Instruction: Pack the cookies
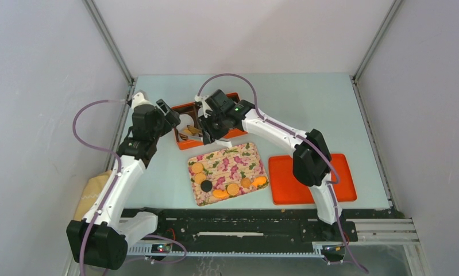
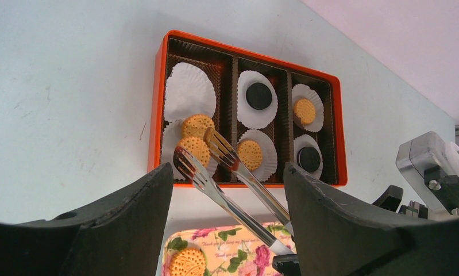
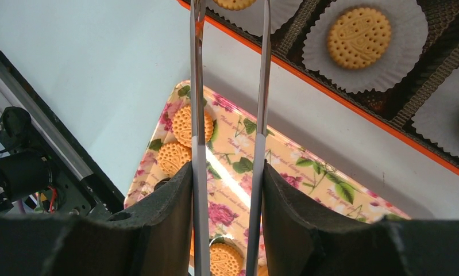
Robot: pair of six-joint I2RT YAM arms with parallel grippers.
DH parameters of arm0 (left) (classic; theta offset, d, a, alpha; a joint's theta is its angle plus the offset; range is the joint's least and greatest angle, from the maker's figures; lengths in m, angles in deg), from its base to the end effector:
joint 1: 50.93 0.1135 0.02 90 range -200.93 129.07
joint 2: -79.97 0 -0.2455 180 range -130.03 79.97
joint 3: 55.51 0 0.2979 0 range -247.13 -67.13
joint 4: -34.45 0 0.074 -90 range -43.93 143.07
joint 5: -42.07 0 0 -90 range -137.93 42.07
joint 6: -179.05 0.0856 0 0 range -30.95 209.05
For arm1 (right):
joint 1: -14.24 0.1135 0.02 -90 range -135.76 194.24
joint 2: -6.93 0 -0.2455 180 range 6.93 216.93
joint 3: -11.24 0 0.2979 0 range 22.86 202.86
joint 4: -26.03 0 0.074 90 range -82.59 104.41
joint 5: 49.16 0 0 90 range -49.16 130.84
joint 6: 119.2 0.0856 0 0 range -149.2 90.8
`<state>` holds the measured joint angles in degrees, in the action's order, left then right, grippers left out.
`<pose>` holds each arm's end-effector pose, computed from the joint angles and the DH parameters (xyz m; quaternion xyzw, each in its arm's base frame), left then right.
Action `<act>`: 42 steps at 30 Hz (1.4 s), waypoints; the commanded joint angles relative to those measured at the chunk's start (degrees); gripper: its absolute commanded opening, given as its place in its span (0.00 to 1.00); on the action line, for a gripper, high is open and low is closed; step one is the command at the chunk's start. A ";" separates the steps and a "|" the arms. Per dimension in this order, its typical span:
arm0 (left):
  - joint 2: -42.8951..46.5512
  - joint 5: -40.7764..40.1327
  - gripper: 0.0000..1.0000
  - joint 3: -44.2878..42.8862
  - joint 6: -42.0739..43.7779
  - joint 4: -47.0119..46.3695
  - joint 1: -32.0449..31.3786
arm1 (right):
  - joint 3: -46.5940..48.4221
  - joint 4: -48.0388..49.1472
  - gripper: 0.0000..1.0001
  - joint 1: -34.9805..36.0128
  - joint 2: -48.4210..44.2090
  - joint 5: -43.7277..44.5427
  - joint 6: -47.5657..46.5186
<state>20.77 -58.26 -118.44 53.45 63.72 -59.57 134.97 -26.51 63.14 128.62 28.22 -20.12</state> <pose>0.3328 -0.0350 0.2755 -0.2431 0.8081 -0.1295 0.5207 0.3454 0.4244 0.2114 -0.3535 0.8669 0.2533 0.2437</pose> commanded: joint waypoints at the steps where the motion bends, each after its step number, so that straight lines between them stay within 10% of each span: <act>1: 1.15 -0.51 0.76 1.83 0.56 -1.74 0.29 | 2.79 1.05 0.38 0.32 1.15 -1.87 -0.41; 9: 0.68 0.35 0.77 2.01 0.78 -2.00 0.29 | 3.99 0.49 0.57 0.17 2.02 -2.30 0.36; 42: 2.48 4.19 0.77 2.68 1.60 -4.55 0.23 | 12.68 0.03 0.55 -1.71 5.52 4.02 0.77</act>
<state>21.45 -54.70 -117.30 53.69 61.12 -59.53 145.22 -26.40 61.46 133.01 31.78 -19.07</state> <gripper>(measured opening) 0.769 0.554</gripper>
